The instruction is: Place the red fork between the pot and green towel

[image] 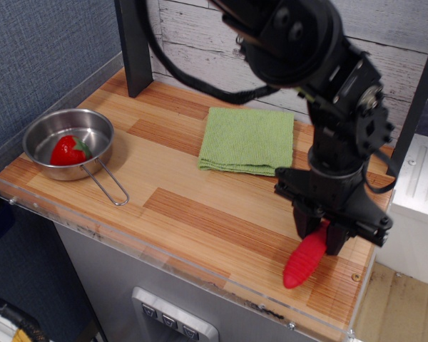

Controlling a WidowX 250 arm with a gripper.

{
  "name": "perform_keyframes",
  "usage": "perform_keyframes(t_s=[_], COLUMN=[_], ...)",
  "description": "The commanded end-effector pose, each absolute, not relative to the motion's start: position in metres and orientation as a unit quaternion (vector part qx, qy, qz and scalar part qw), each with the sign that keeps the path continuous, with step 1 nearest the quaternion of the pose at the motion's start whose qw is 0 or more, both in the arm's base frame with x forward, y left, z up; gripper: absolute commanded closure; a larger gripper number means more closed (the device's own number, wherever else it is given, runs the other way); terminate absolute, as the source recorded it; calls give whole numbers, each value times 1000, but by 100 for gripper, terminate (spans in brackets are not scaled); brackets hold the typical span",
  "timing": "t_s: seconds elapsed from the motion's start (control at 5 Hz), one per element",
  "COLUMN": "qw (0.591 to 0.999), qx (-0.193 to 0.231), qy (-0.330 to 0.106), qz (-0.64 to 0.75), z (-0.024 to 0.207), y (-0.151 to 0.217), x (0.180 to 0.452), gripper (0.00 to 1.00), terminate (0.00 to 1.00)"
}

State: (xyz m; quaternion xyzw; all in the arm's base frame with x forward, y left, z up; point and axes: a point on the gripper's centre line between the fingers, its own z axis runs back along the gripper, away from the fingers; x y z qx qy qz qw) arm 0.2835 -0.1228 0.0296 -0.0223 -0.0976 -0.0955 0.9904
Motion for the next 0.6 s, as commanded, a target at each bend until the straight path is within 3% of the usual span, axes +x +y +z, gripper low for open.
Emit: perform_keyframes(t_s=[0.0, 0.4], qw=[985, 986], qx=[-22, -3], qy=[-151, -165], qz=[-83, 23], z=[85, 108], y=[-117, -63], x=[292, 285], gripper=[100, 100], terminate=[0, 0])
